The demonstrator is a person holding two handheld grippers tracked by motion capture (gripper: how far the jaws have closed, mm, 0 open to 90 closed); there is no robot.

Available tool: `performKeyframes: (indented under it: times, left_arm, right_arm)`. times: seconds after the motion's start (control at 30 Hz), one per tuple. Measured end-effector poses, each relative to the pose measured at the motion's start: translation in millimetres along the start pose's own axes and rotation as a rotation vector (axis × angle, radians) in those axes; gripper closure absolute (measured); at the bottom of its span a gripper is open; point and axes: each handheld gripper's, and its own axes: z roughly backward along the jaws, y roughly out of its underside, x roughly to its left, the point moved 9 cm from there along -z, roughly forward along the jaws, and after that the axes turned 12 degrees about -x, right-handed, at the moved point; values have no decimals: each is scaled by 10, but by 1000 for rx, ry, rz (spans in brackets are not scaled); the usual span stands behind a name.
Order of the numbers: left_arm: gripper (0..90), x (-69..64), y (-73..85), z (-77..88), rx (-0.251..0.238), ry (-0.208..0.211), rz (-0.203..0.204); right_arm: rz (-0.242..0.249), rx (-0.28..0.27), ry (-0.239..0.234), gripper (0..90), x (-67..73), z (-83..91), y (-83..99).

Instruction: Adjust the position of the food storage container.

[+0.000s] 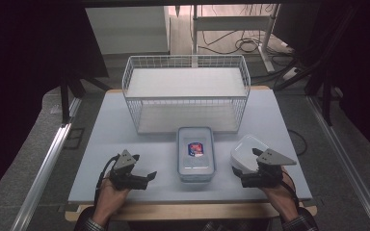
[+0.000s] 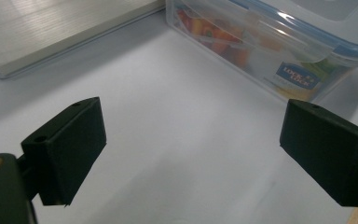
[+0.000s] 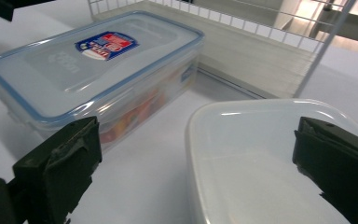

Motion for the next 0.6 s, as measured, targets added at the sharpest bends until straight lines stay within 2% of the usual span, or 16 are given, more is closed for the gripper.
performKeyframes:
  times: [0.1,0.27,0.4,0.47,0.6]
  left_arm:
    - [79,-11,10,4,24,18,45]
    - [66,-44,6,-11,31,24,46]
    - [64,-54,-2,-7,25,25,47]
    - [62,-47,-9,-2,19,21,49]
    - [62,-47,6,-8,20,31,59]
  right_arm:
    - [-20,19,24,29,-71,4,31]
    - [-29,38,40,21,-110,5,52]
    - [-51,60,63,0,-132,-3,75]
    - [-68,60,57,0,-127,-5,73]
    - [-53,64,60,10,-121,2,47]
